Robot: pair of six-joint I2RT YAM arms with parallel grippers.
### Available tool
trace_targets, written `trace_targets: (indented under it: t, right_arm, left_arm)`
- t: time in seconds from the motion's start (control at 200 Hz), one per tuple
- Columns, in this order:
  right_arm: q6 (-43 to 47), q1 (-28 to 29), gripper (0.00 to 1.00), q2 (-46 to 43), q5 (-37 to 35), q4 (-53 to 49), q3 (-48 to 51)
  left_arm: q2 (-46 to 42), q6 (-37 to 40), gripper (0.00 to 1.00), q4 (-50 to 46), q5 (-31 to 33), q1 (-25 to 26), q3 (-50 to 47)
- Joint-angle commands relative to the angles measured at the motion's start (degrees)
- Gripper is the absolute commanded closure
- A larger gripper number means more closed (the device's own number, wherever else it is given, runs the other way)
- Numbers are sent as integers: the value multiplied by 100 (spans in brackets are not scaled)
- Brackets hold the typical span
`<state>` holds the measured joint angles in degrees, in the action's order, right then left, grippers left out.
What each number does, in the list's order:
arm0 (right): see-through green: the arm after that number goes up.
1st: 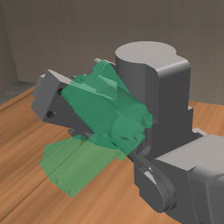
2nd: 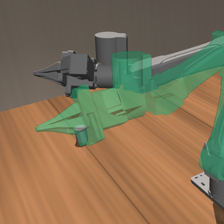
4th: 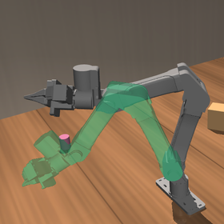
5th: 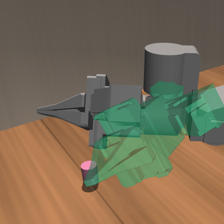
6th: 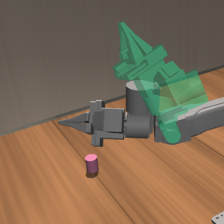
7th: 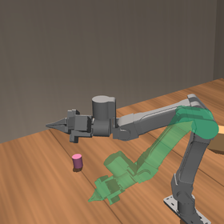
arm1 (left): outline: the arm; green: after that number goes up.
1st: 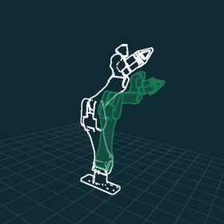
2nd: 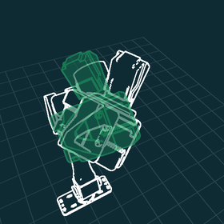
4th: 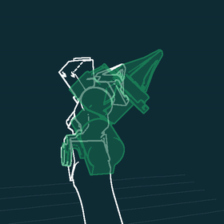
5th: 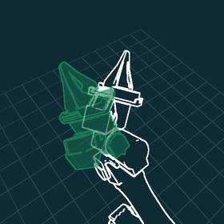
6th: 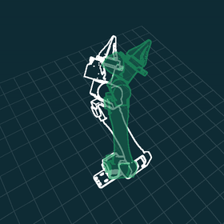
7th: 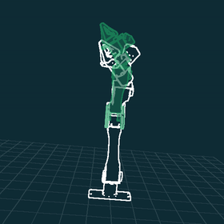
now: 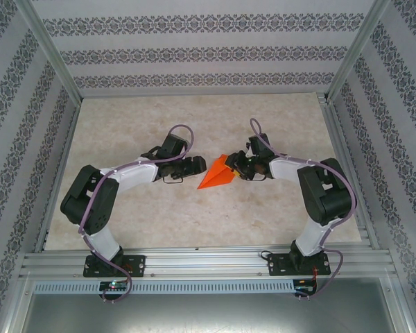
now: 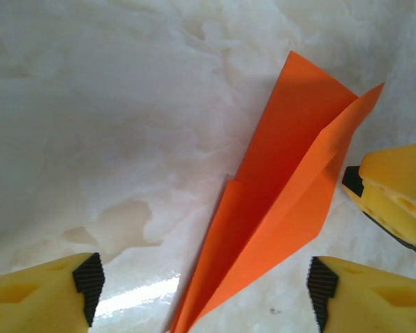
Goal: Fold a paper plane with a square sheet of paper (pick it up from the middle)
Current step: Turn over the paper at the center of the table.
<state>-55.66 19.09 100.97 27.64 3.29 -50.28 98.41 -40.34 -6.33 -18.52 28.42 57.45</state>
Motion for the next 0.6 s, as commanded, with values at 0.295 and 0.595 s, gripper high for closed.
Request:
trace_targets:
  t: [0.295,0.595]
  right_arm:
    - [-168,348,63,594,354,586,-535]
    - [-485,496,72,875,483,1320,-364]
  left_arm:
    - [-302,-158,2,206,236,-178,-128]
    - [-450,-473,0,604,-251,-470,-527]
